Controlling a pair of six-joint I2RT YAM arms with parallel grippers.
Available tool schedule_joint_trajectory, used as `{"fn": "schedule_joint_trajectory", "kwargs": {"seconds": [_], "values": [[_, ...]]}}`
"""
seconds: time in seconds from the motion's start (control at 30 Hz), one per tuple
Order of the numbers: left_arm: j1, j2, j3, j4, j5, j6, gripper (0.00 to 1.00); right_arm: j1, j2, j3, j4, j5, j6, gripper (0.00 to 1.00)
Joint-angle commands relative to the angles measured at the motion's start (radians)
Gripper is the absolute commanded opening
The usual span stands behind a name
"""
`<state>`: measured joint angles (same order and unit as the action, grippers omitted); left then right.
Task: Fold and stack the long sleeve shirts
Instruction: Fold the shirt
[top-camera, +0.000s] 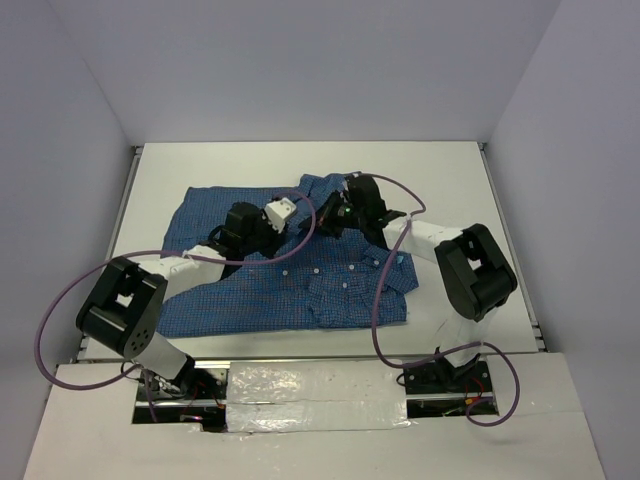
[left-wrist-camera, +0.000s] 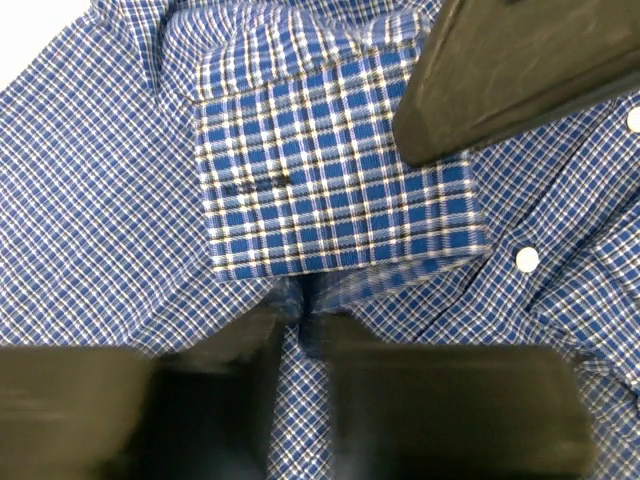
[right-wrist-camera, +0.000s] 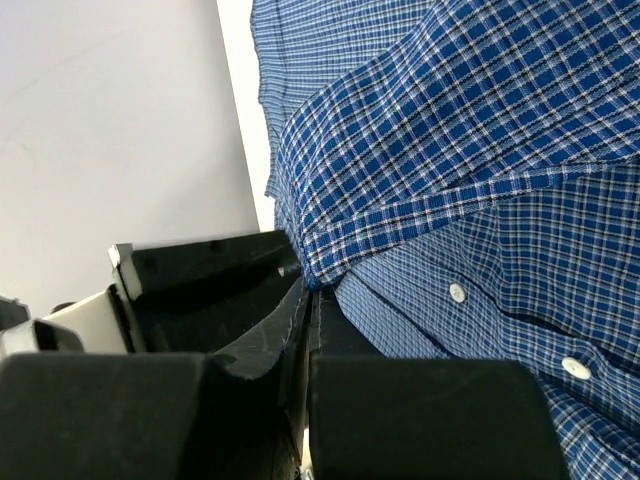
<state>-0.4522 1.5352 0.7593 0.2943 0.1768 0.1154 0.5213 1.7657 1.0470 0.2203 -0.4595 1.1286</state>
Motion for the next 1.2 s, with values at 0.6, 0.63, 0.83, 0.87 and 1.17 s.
{"fn": "schedule_joint_trajectory", "kwargs": {"seconds": [0.6, 0.63, 0.83, 0.87, 1.17], "values": [[-0.028, -0.392, 0.110, -0.720, 0.208, 0.814, 0.00, 0.077, -0.262, 0.001, -0.497, 0.001, -0.398, 0.00], [-0.043, -0.403, 0.109, -0.742, 0.220, 0.825, 0.00, 0.085, -0.270, 0.005, -0.519, -0.002, -0.411, 0.00], [-0.108, -0.406, 0.132, -0.871, 0.276, 0.869, 0.00, 0.126, -0.296, 0.045, -0.667, -0.024, -0.490, 0.00], [-0.111, -0.400, 0.146, -0.886, 0.277, 0.886, 0.00, 0.125, -0.298, 0.047, -0.691, -0.028, -0.500, 0.00], [-0.115, -0.253, 0.271, -1.106, 0.222, 1.127, 0.00, 0.120, -0.250, -0.031, -0.629, -0.178, -0.497, 0.00]]}}
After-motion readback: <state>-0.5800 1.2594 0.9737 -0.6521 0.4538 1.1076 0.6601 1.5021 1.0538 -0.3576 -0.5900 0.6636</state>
